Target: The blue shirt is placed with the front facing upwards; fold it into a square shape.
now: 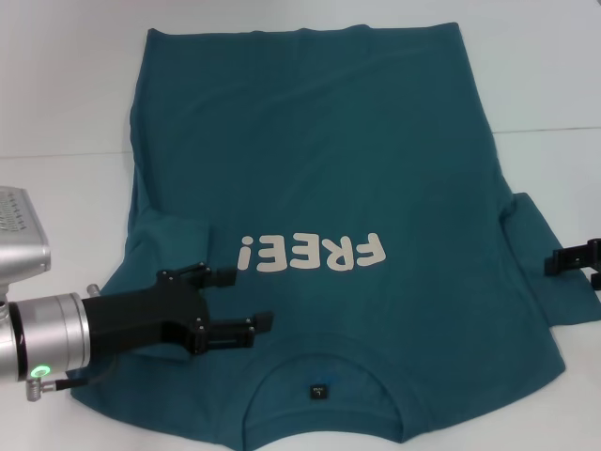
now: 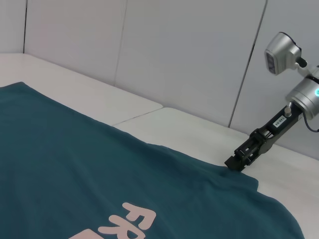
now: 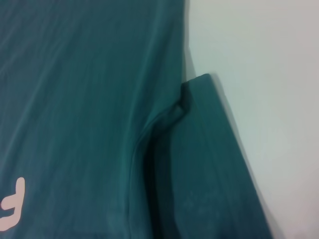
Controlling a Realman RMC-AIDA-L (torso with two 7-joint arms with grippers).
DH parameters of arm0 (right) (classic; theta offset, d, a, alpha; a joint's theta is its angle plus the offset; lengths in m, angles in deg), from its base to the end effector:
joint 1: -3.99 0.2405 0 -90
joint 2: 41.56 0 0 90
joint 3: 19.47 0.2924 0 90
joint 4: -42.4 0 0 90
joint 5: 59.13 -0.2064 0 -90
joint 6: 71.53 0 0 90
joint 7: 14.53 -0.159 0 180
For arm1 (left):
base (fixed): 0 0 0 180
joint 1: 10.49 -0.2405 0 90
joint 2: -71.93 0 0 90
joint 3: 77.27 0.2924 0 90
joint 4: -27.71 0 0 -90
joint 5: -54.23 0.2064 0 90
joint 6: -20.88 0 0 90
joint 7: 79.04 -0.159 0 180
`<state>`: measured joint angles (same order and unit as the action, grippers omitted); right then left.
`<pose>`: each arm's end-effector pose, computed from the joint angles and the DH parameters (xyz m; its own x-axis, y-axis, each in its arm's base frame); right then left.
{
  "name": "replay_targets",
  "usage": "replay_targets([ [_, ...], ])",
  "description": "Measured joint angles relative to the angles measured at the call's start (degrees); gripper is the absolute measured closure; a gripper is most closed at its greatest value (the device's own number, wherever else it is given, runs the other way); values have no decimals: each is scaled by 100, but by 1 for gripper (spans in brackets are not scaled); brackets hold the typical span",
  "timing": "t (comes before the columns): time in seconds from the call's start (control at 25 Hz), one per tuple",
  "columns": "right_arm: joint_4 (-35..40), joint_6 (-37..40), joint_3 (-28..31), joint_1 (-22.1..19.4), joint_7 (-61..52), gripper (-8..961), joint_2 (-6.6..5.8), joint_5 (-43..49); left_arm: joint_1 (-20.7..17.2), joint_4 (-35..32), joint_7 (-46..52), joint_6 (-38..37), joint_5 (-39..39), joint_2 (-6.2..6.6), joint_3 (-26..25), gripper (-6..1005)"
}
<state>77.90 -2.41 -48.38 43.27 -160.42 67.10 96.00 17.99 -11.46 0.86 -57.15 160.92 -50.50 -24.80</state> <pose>0.3830 0.4108 0.0605 0.0885 -0.8992 -0.4285 -0.9318 0.0773 -0.3547 -0.2660 0.3527 -0.0708 0.8026 0.3392 0.4907 0.4729 -0.8632 -0.1767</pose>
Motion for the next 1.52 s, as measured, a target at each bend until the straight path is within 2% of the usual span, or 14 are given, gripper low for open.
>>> replay_targets([
  [0.32, -139, -139, 2, 44, 26, 75, 24, 2, 32, 0, 0, -31, 1, 0, 18, 85],
  [0.52, -234, -160, -1, 94, 63, 196, 21, -1, 53, 11, 0, -4, 1, 0, 80, 85],
  [0.64, -280, -152, -3, 108, 71, 319, 13, 0, 64, 14, 0, -9, 0, 0, 88, 84],
  [1.08, -234, -168, 9, 69, 305, 523, 17, 0, 98, 16, 0, 3, 0, 0, 89, 84],
  [1.36, -189, -139, 28, 72, 369, 788, 16, -24, 143, 16, 0, 8, 0, -8, 88, 84],
  [1.52, -22, -26, 35, -10, 376, 931, -27, -229, 151, 9, 47, 8, 0, -9, 88, 84],
])
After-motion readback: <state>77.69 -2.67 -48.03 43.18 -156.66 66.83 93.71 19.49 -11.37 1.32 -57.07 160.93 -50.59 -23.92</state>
